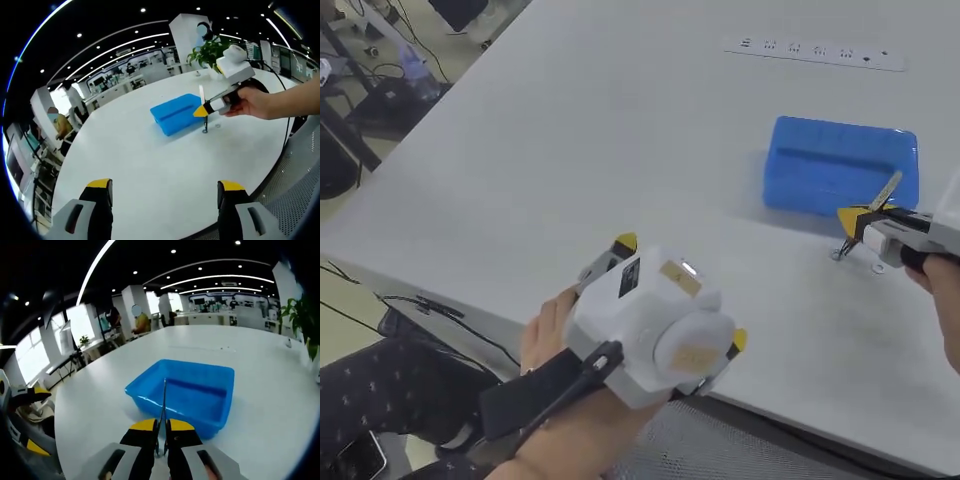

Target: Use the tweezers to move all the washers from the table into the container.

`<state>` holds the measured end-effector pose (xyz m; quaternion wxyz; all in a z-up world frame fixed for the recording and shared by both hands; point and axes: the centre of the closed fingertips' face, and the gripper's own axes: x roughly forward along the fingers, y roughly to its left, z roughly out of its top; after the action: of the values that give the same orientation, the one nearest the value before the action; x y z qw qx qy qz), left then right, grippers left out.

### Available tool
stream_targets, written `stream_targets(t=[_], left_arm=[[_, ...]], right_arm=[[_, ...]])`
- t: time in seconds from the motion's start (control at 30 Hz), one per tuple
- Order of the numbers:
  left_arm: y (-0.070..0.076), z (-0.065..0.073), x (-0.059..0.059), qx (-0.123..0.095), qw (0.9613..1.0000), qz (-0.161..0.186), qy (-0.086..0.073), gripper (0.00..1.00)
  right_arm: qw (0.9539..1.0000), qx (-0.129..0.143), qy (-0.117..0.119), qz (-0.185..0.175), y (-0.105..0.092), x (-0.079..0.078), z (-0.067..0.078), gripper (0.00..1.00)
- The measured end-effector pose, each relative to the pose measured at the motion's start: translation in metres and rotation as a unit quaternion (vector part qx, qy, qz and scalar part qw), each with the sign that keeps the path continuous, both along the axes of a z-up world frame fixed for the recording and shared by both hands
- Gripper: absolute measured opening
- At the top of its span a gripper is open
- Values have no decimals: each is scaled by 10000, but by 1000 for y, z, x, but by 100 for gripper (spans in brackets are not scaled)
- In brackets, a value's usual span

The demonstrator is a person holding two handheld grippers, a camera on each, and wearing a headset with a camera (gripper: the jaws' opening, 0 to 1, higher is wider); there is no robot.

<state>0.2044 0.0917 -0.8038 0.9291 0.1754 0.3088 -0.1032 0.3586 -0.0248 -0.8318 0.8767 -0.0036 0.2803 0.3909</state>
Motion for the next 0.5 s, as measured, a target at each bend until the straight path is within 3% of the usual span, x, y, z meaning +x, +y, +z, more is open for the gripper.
stream_targets(t=[0.5], left_arm=[[1, -3, 0, 38, 10000, 5, 62, 88]], right_arm=[[9998, 54, -85, 175, 8, 0, 3, 1]])
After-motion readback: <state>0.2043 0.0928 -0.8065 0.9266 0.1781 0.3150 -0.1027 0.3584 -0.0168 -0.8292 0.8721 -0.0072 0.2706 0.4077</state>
